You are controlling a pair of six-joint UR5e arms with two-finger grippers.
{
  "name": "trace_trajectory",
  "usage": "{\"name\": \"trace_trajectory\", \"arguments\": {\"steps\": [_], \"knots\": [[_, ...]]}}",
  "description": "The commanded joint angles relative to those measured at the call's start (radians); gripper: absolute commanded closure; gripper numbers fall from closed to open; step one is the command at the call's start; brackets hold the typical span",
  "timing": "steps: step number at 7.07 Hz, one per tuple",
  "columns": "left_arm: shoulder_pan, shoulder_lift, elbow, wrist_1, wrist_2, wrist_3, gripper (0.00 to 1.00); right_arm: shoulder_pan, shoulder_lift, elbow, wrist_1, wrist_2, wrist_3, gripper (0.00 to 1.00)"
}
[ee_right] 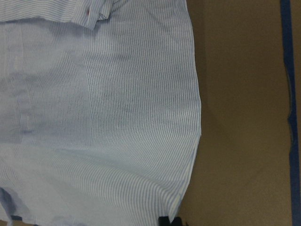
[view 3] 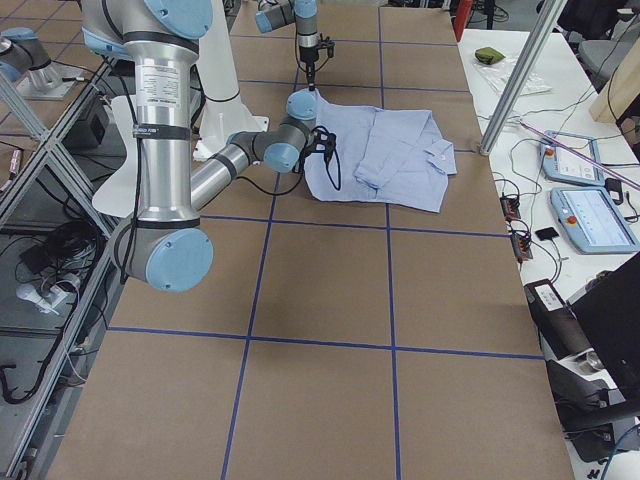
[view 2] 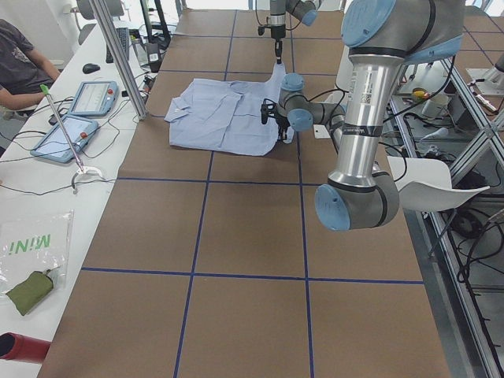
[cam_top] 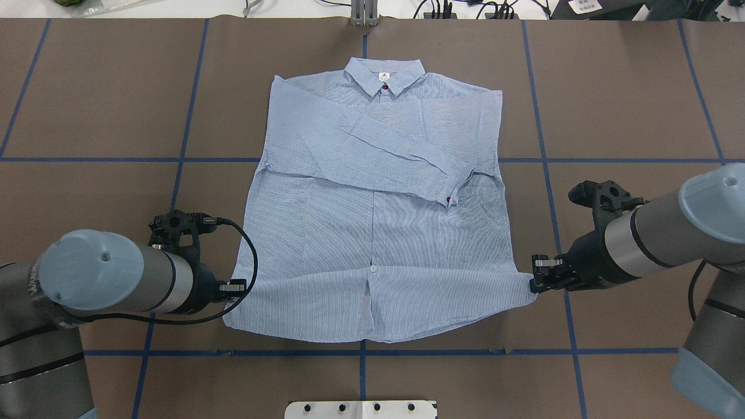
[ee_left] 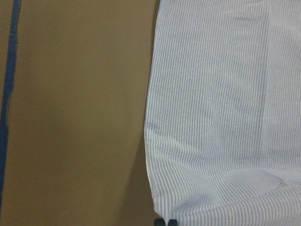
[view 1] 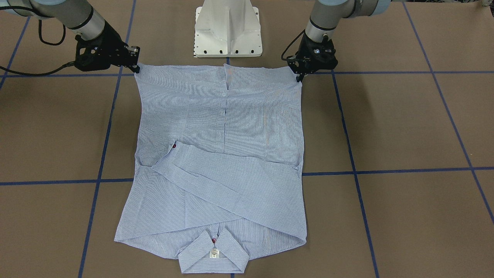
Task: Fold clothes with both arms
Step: 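Lift the hem corners with both grippers and pull them upward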
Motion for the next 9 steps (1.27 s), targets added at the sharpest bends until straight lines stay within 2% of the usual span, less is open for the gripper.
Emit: {"name": "trace_trajectory", "arguments": {"steps": [1, 2, 3, 5, 8, 9], "knots": [[-0.004, -0.002, -0.033, -0.022, -0.066, 0.001, 1.00, 0.074, -0.002, 0.005, 0.047, 0.111, -0.037, 1.00], [-0.006, 0.003, -0.083, -0.021, -0.118, 0.004, 1.00, 0.099, -0.011, 0.002, 0.125, 0.168, -0.039, 1.00], [-0.009, 0.014, -0.141, -0.016, -0.172, 0.004, 1.00, 0.124, -0.011, 0.011, 0.138, 0.224, -0.039, 1.00], [-0.009, 0.036, -0.217, -0.016, -0.259, 0.003, 1.00, 0.133, -0.041, 0.016, 0.251, 0.318, -0.039, 1.00], [-0.003, 0.063, -0.245, -0.011, -0.298, -0.002, 1.00, 0.138, -0.191, 0.013, 0.510, 0.410, -0.036, 1.00], [0.005, 0.093, -0.275, -0.010, -0.313, -0.003, 1.00, 0.158, -0.207, 0.010, 0.546, 0.451, -0.036, 1.00]]}}
